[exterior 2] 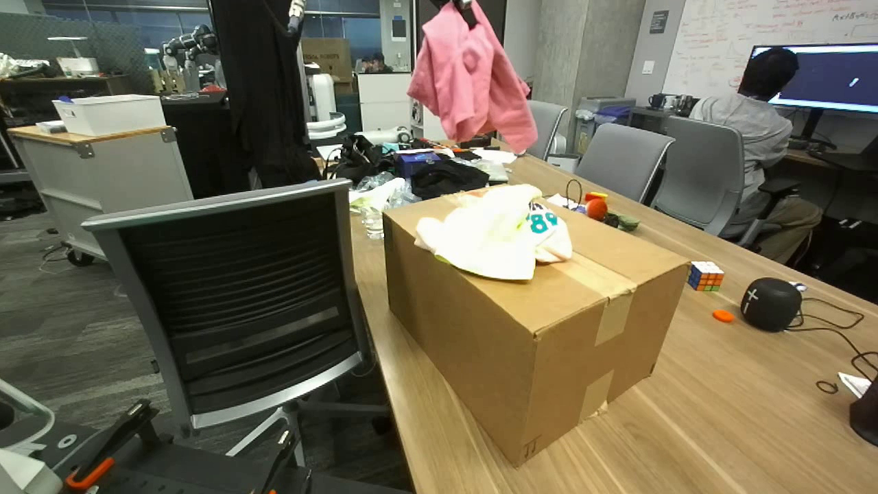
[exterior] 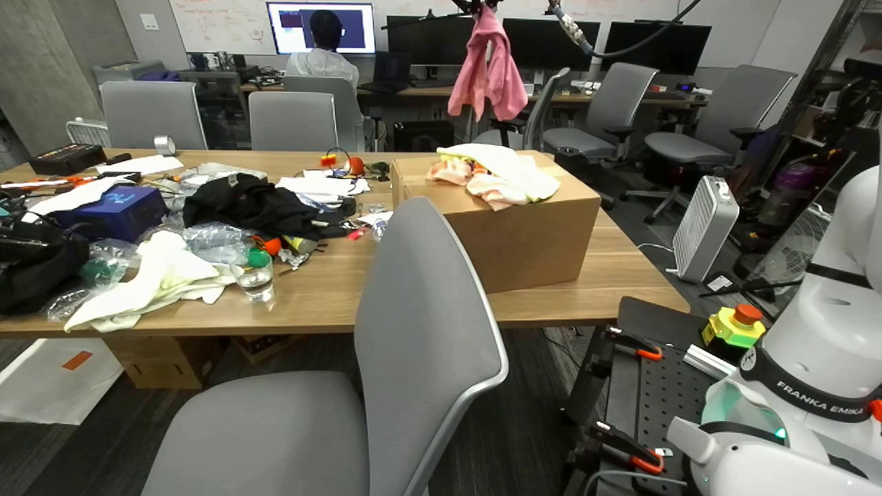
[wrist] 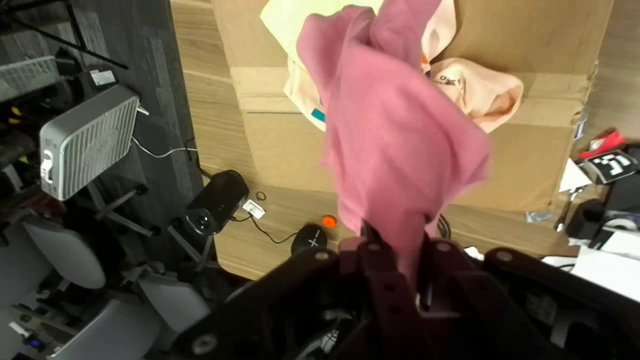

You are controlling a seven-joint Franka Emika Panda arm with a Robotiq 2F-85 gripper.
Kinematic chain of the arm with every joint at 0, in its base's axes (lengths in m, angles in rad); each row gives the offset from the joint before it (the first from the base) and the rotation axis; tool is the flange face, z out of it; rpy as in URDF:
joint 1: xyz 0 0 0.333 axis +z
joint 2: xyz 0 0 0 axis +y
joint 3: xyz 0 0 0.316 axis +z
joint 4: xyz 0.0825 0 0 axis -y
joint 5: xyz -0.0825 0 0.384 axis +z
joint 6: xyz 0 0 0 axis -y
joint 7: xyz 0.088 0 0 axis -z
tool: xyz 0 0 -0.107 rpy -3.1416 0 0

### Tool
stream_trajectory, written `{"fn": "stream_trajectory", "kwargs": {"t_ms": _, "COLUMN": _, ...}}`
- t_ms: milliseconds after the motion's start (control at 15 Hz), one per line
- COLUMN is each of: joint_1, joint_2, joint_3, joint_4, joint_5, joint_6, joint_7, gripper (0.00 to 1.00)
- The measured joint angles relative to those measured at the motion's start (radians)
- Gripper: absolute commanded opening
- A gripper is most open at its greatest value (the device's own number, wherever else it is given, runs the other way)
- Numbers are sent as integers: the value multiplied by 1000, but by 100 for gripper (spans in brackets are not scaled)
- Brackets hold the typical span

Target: Put the peach shirt, the green towel and the pink shirt on the top of the box

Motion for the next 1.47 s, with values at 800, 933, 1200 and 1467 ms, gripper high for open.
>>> {"fn": "stream_trajectory", "kwargs": {"t_ms": 800, "joint_1": -7, "joint_2": 42, "joint_3": 1, "joint_4": 52, "joint_5": 11, "joint_6": -40, "joint_7": 9, "gripper": 100}}
{"fn": "stream_trajectory", "kwargs": {"t_ms": 933, "joint_1": -4, "joint_2": 8, "joint_3": 18, "joint_4": 29, "joint_5": 12, "joint_6": -84, "joint_7": -83, "gripper": 100}}
{"fn": "stream_trajectory", "kwargs": {"t_ms": 1200, "joint_1": 4, "joint_2": -117, "joint_3": 49, "joint_4": -85, "joint_5": 12, "joint_6": -163, "joint_7": -262, "gripper": 100}}
{"fn": "stream_trajectory", "kwargs": {"t_ms": 1467, "joint_1": 3, "joint_2": -282, "joint_3": 53, "joint_4": -255, "joint_5": 20, "joint_6": -197, "joint_7": -460, "gripper": 100}}
